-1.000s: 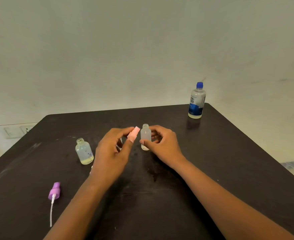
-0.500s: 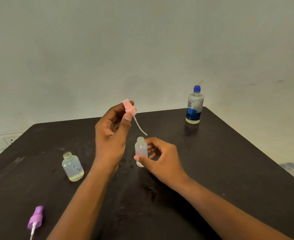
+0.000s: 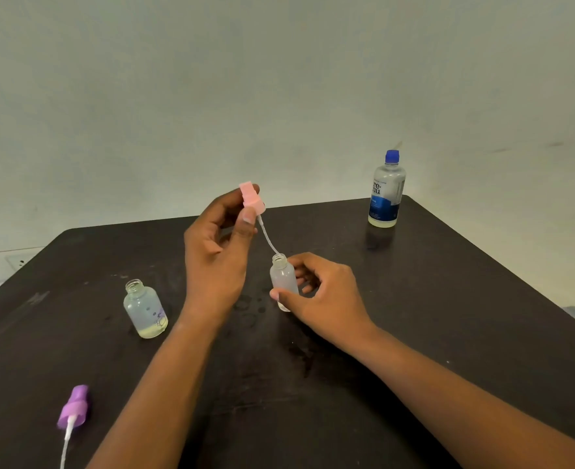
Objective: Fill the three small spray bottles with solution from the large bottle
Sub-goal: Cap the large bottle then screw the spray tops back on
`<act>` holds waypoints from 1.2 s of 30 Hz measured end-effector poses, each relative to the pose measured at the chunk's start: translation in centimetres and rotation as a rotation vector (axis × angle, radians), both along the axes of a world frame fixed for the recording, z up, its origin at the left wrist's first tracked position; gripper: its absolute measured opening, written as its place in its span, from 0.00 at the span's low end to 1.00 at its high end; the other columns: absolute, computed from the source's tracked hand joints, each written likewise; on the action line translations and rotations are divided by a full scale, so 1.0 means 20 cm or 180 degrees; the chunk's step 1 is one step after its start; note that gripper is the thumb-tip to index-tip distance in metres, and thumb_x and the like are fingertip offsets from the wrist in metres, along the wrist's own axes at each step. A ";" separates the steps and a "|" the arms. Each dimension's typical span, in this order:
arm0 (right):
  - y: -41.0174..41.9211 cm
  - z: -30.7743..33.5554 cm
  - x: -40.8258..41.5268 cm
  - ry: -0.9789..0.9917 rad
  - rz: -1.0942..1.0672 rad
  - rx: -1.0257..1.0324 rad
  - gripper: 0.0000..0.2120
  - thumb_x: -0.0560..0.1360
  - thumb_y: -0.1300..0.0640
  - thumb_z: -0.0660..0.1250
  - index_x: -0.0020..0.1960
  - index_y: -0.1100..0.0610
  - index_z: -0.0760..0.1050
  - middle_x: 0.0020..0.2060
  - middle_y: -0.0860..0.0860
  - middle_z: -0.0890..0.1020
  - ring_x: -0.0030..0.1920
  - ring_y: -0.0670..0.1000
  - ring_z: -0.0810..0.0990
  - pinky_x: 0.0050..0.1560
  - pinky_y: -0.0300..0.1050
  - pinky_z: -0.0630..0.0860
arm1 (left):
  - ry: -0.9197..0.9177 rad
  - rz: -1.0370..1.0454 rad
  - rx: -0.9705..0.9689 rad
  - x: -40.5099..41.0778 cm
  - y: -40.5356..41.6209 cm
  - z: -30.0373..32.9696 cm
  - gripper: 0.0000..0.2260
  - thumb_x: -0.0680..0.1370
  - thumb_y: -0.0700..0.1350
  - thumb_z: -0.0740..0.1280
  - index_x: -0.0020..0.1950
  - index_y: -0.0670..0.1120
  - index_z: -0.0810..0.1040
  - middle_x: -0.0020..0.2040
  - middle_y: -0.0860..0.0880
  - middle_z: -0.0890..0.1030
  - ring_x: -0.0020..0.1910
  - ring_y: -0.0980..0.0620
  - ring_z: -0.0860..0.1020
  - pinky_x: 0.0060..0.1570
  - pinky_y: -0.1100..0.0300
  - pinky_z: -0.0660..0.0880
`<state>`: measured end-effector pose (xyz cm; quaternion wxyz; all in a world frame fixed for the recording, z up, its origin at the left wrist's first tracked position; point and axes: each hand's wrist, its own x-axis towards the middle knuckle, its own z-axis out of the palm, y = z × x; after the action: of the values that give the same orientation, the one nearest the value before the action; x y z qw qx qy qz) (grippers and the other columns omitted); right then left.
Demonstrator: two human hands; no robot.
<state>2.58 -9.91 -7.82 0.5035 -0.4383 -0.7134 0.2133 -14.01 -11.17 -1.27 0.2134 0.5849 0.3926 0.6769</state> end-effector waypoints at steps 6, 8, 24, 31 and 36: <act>0.02 0.00 0.01 -0.0053 -0.0100 0.0069 0.16 0.68 0.50 0.83 0.54 0.49 0.84 0.42 0.37 0.84 0.45 0.38 0.83 0.43 0.29 0.77 | 0.0003 -0.0017 0.0028 0.00 0.00 0.02 0.11 0.85 0.43 0.68 0.67 0.49 0.81 0.56 0.64 0.86 0.60 0.55 0.84 0.60 0.50 0.83; 0.02 0.00 0.01 -0.0116 -0.0097 0.0102 0.17 0.69 0.49 0.82 0.55 0.49 0.84 0.43 0.38 0.84 0.46 0.38 0.83 0.43 0.30 0.77 | 0.0077 -0.0021 -0.0032 0.00 0.00 0.01 0.11 0.85 0.43 0.68 0.67 0.51 0.81 0.57 0.62 0.86 0.58 0.55 0.84 0.61 0.48 0.83; 0.00 0.04 0.01 -0.0054 -0.0215 0.0414 0.18 0.70 0.50 0.81 0.57 0.54 0.84 0.45 0.44 0.86 0.44 0.42 0.84 0.45 0.34 0.81 | 0.0691 -0.0178 -0.0463 -0.01 0.02 -0.08 0.06 0.79 0.47 0.76 0.55 0.50 0.87 0.49 0.55 0.88 0.51 0.54 0.86 0.54 0.55 0.83; -0.01 0.04 0.01 -0.0071 -0.0240 0.0427 0.17 0.70 0.51 0.81 0.56 0.55 0.84 0.45 0.46 0.87 0.44 0.44 0.85 0.46 0.42 0.84 | 0.0665 -0.0131 -0.0458 0.01 0.02 -0.09 0.05 0.77 0.50 0.79 0.52 0.56 0.87 0.46 0.60 0.88 0.47 0.57 0.86 0.48 0.67 0.82; -0.01 0.04 0.01 -0.0027 -0.0221 0.0414 0.17 0.70 0.50 0.81 0.56 0.55 0.84 0.43 0.44 0.86 0.43 0.43 0.84 0.46 0.42 0.84 | 0.0616 -0.0136 -0.0419 0.02 0.01 -0.09 0.09 0.79 0.43 0.76 0.55 0.57 0.86 0.48 0.60 0.88 0.50 0.60 0.86 0.52 0.67 0.81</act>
<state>2.84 -10.08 -7.04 0.5349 -0.4300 -0.7123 0.1470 -13.71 -10.91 -3.08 0.2269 0.6405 0.4424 0.5853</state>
